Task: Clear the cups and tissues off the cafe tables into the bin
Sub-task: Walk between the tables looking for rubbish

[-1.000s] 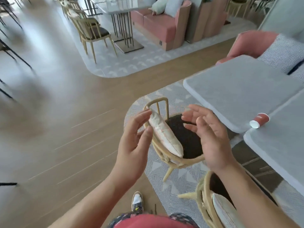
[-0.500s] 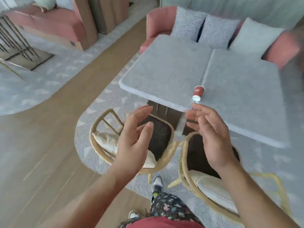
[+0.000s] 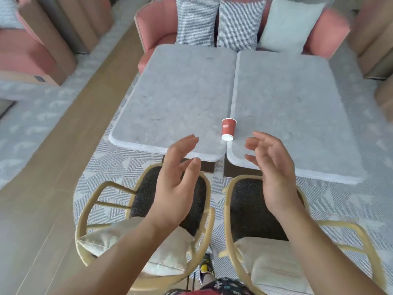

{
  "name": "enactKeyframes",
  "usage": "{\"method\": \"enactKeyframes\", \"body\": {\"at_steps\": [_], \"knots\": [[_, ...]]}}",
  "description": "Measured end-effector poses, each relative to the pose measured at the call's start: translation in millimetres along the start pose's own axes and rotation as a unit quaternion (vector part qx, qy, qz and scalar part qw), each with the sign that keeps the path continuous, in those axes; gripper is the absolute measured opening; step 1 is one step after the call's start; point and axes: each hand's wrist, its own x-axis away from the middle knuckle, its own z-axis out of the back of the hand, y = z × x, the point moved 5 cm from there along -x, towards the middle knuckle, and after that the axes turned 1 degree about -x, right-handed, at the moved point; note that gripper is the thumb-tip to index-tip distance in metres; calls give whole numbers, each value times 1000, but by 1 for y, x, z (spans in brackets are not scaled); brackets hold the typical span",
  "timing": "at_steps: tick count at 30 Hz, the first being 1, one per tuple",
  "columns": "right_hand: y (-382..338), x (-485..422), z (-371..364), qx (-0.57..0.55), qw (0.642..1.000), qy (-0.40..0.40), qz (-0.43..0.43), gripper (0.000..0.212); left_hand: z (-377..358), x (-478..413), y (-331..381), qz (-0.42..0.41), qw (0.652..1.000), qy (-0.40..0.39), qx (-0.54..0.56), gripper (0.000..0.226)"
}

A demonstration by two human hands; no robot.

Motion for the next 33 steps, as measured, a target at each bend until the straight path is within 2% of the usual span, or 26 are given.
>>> {"method": "enactKeyframes", "body": {"at_steps": [3,6,11,13,15,18,22,28,31,33], "knots": [[28,-40,-1,24,1000,-2,-17,24,-14,-35,-23,15,1000,-11,1,36],[63,-82,-5,54,997,7,-48,27,-27,-70,-50,33,999,-11,1,36],[146,-153,-6,195,974,64,-93,28,-42,-107,-86,65,998,-18,-2,36],[187,-180,-4,254,956,70,-129,46,-44,-112,-96,72,997,-16,-8,36],[223,-204,-6,311,927,53,-201,68,-43,-114,-103,82,996,-14,-20,37],[263,-236,-16,394,881,22,-262,80,-34,-109,-112,98,994,-15,-35,37],[301,-264,-31,415,848,21,-329,99,-17,-102,-121,113,993,3,-42,37],[324,-265,-34,440,829,36,-344,74,6,-87,-130,139,989,32,-41,44],[311,-257,-35,418,843,43,-337,68,12,-80,-124,141,988,36,-41,42],[292,-246,-36,375,867,52,-322,65,17,-73,-113,142,988,42,-31,39]]}}
